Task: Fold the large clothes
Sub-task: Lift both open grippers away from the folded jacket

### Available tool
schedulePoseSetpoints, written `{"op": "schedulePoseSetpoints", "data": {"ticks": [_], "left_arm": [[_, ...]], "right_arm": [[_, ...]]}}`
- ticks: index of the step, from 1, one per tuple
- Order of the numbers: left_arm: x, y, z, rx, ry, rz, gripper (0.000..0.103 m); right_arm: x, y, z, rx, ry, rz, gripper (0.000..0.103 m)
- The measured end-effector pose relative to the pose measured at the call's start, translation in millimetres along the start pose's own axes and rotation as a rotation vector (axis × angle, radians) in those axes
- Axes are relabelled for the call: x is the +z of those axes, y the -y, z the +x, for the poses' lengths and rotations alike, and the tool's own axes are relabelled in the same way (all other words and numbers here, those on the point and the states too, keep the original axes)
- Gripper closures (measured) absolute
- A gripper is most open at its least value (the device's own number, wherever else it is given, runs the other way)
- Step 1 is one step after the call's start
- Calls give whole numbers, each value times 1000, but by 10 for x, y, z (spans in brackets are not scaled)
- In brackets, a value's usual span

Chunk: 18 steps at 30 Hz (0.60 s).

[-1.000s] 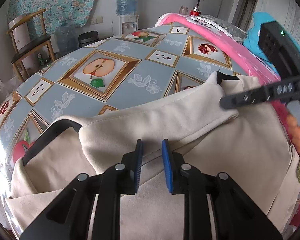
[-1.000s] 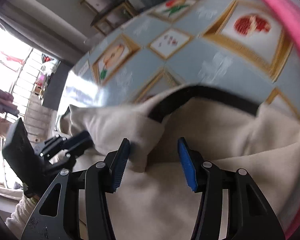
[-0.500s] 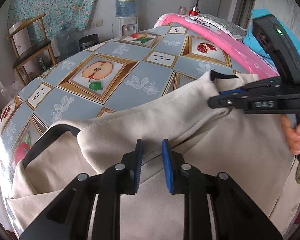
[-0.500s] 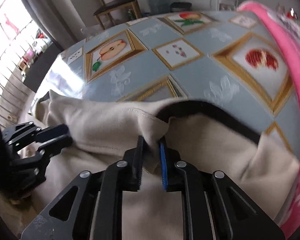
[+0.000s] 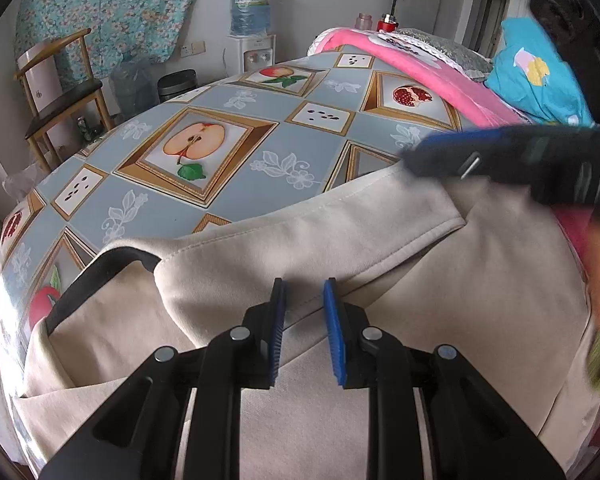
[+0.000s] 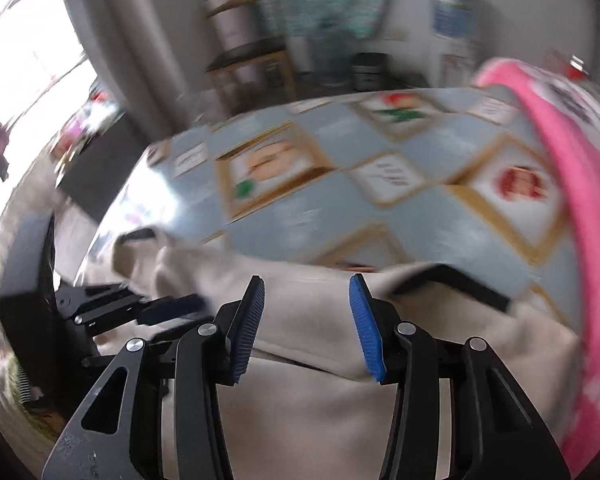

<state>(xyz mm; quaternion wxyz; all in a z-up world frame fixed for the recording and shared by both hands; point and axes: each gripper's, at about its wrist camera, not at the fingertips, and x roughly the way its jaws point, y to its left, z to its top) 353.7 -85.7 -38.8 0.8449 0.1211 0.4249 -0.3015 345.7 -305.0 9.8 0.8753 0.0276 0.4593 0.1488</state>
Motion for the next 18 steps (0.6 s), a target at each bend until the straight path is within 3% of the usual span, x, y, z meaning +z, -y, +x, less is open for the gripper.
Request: {"op": "schedulePoseSetpoints", "data": {"ticks": [2, 6, 9, 11, 13, 15, 18], "left_arm": [[-5, -12, -3, -3, 1, -3, 83], [7, -23, -56, 1, -10, -2, 83], [64, -81, -209, -19, 41, -33, 83], [128, -151, -248, 15, 69, -63, 80], [145, -234, -148, 69, 33, -86, 77], [101, -293, 5, 70, -43, -100, 77], [27, -284, -3, 72, -24, -85, 77]], "right_arm": [[-70, -83, 225, -13, -43, -13, 61], [-113, -139, 264, -40, -16, -52, 61], [-141, -122, 277, -38, -13, -62, 61], [-162, -133, 267, -47, -10, -71, 61], [-159, -124, 270, -43, -11, -72, 61], [-155, -79, 241, -24, -20, -53, 61], [-148, -21, 75, -62, 7, -24, 61]]}}
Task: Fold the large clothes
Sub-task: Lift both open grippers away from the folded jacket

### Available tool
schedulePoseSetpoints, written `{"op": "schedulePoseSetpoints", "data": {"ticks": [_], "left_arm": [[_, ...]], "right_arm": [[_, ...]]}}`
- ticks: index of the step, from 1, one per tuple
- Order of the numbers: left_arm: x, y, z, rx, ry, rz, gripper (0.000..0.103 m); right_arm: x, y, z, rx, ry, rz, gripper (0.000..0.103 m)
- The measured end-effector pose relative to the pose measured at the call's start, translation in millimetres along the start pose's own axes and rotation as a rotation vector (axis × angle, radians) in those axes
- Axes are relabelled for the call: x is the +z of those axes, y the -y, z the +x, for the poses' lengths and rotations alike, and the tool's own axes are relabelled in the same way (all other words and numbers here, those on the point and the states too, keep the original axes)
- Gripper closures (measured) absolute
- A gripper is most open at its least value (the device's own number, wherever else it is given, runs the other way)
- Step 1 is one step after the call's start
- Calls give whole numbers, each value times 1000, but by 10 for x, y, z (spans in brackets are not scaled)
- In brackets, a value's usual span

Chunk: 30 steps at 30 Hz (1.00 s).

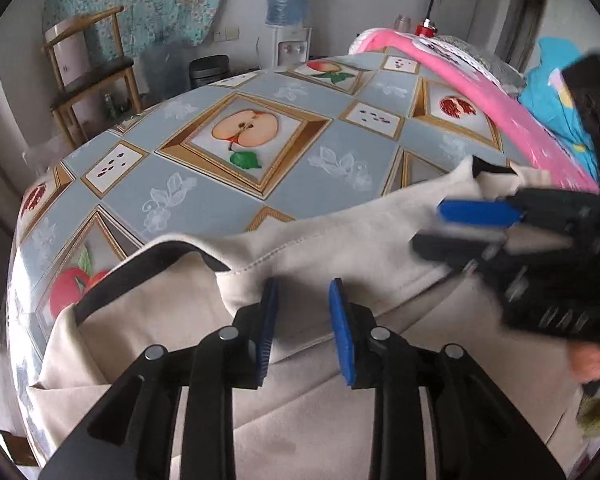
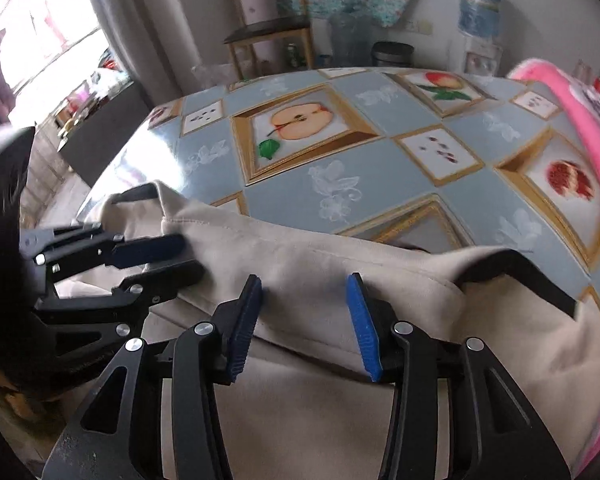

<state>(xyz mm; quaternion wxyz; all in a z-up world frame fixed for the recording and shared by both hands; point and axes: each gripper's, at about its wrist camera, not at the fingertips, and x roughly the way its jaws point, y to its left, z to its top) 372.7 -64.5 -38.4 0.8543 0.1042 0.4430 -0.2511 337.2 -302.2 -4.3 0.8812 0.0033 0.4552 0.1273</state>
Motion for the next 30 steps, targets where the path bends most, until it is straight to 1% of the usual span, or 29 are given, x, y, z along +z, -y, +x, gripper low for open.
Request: {"op": "schedulePoseSetpoints", "data": {"ticks": [2, 3, 4, 5, 7, 9, 11, 12, 14, 15, 17, 20, 22, 23, 26, 30], "left_arm": [[-14, -11, -2, -6, 5, -4, 77], [-14, -16, 3, -10, 5, -7, 77], [-13, -20, 8, -13, 5, -11, 77], [-16, -23, 9, -14, 6, -10, 77], [-25, -18, 10, -11, 9, -4, 77], [-20, -29, 6, -17, 9, -10, 77], [-12, -41, -25, -20, 3, -17, 77], [-1, -46, -76, -15, 7, -22, 77], [25, -61, -228, 1, 35, -30, 76], [38, -69, -303, 5, 45, -33, 75], [44, -85, -503, 18, 71, -42, 72], [-9, -142, -856, 32, 107, -76, 69], [-129, -210, -1126, 42, 111, -123, 68], [-209, -251, -1245, 36, 106, -152, 67], [-474, -336, -1533, 18, 110, -212, 66], [-1026, -420, -1908, 27, 108, -283, 65]], "right_arm": [[-13, 49, -49, -35, 11, -2, 61], [-33, 104, -8, -50, -6, 11, 61], [-65, 162, 79, -46, -38, 31, 62], [-100, 201, 144, -36, -45, 41, 63], [-109, 176, 136, -44, -36, 19, 63], [-73, 201, 68, -29, -47, 62, 63], [-51, 227, -76, -14, -17, 90, 63], [-41, 243, -205, -15, 9, 103, 61], [-44, 283, -450, -12, 49, 129, 51], [-51, 301, -562, -3, 62, 140, 47], [-71, 321, -751, 3, 83, 148, 37], [-184, 322, -1111, -8, 120, 152, 29], [-281, 302, -1270, -5, 135, 153, 25], [-342, 283, -1343, 0, 140, 152, 22], [-580, 159, -1532, 16, 142, 143, 19], [-997, -139, -1638, 90, 124, 110, 18]]}}
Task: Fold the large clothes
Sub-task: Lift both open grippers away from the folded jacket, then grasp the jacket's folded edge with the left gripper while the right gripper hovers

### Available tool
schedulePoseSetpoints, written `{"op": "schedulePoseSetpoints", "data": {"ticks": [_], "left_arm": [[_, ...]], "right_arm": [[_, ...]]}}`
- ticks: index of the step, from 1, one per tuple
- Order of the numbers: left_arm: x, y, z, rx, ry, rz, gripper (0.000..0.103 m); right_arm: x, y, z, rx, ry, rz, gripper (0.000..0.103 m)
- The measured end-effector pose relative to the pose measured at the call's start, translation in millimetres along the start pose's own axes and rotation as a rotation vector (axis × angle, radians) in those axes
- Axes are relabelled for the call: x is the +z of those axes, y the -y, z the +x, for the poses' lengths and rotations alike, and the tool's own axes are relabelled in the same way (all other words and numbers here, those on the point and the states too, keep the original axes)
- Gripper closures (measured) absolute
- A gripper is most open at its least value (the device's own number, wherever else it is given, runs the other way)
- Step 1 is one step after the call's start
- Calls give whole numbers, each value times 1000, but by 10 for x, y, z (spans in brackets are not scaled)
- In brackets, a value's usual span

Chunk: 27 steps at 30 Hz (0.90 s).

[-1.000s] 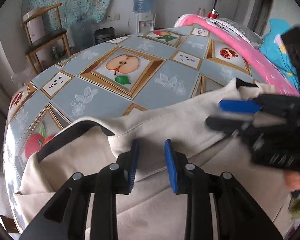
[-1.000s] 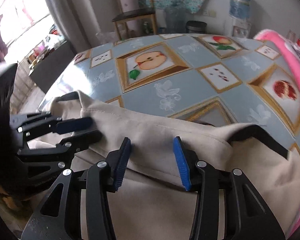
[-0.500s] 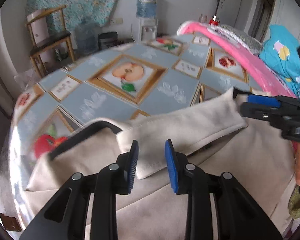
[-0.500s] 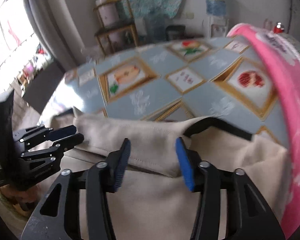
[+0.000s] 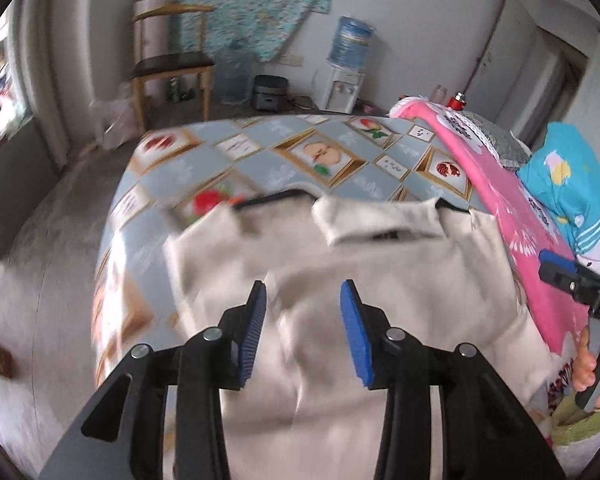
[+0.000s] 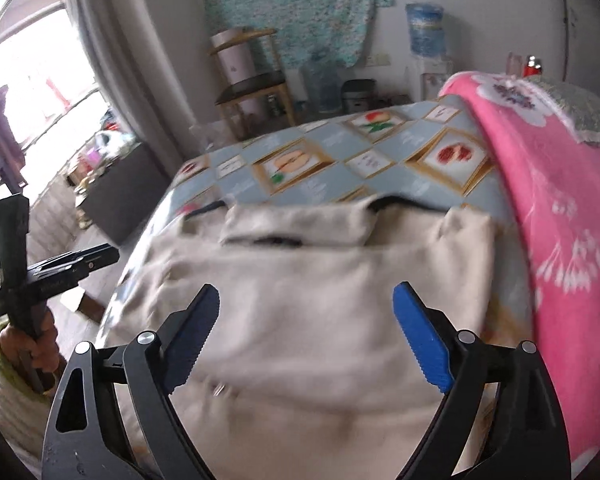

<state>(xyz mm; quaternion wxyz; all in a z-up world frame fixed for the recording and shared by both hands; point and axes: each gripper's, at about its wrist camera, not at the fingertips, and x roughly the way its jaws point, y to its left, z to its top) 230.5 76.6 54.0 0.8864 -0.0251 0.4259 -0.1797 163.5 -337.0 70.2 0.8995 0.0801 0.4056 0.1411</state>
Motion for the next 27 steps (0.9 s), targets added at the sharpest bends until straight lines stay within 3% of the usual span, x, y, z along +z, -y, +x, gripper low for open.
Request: {"op": "schedulePoseSetpoints", "data": {"ticks": [6, 11, 16, 27], "left_arm": [[-808, -261, -350, 20, -14, -87, 64], [-1340, -425, -275, 64, -78, -136, 64], [-1400, -501, -191, 93, -75, -129, 64], [-1252, -640, 66, -55, -106, -142, 64]], "right_arm": [[-645, -308, 158, 65, -104, -12, 18], [-1023, -375, 428, 50, -198, 32, 18], [-1111, -394, 516, 29, -214, 34, 18], [-1096, -420, 572, -5, -216, 17, 17]]}}
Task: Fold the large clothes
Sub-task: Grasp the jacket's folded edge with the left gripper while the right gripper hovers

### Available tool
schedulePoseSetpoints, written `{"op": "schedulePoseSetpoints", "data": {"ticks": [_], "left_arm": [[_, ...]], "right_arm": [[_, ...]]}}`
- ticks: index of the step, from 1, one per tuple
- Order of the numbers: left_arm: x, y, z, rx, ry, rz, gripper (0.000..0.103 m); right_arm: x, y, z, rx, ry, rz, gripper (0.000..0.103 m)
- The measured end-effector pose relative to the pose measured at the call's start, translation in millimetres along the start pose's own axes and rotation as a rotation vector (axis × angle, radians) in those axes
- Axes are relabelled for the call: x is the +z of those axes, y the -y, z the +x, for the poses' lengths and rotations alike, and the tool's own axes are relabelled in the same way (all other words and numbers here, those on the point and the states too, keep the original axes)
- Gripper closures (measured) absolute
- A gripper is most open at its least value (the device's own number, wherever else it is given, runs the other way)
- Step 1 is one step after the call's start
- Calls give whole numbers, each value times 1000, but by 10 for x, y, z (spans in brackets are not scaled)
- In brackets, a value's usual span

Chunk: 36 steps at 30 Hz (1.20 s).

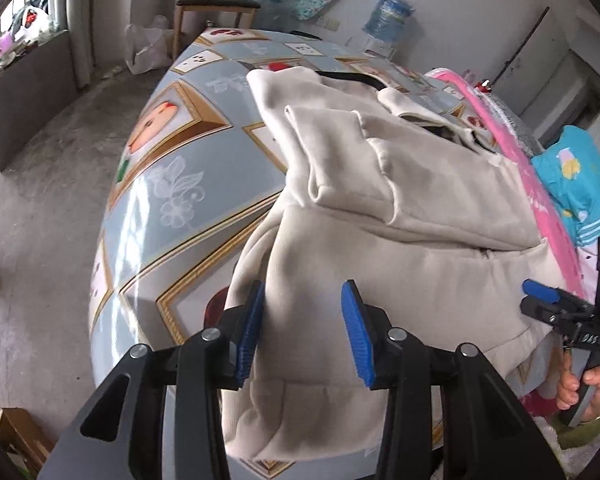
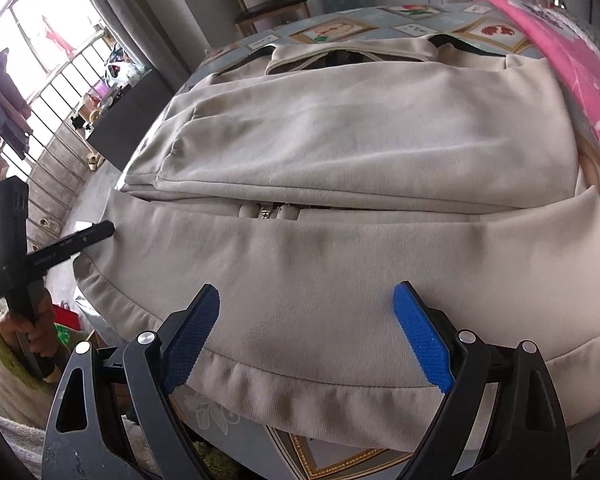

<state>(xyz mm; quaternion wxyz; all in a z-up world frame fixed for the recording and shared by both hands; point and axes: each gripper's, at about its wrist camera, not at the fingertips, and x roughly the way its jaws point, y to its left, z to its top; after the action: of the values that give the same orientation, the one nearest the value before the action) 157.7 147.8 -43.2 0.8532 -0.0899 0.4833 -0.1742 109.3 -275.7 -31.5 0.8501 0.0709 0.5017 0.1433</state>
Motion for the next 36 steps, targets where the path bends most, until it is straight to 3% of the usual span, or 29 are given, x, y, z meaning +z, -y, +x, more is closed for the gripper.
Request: {"op": "schedulePoseSetpoints", "data": {"ticks": [6, 11, 17, 23, 28, 36], "left_arm": [[119, -59, 11, -132, 1, -12, 64], [216, -165, 116, -153, -16, -70, 69], [186, 57, -64, -269, 43, 30, 70], [194, 165, 35, -136, 18, 86, 70], [188, 163, 150, -19, -18, 97, 80], [138, 330, 175, 125, -18, 169, 82]], "right_arm": [[8, 8, 14, -1, 0, 2, 17], [11, 3, 15, -6, -2, -5, 17], [18, 2, 18, -4, -2, -1, 17], [15, 18, 18, 2, 1, -3, 17], [5, 22, 13, 3, 4, -3, 17], [-1, 49, -26, 19, 14, 20, 18]]}}
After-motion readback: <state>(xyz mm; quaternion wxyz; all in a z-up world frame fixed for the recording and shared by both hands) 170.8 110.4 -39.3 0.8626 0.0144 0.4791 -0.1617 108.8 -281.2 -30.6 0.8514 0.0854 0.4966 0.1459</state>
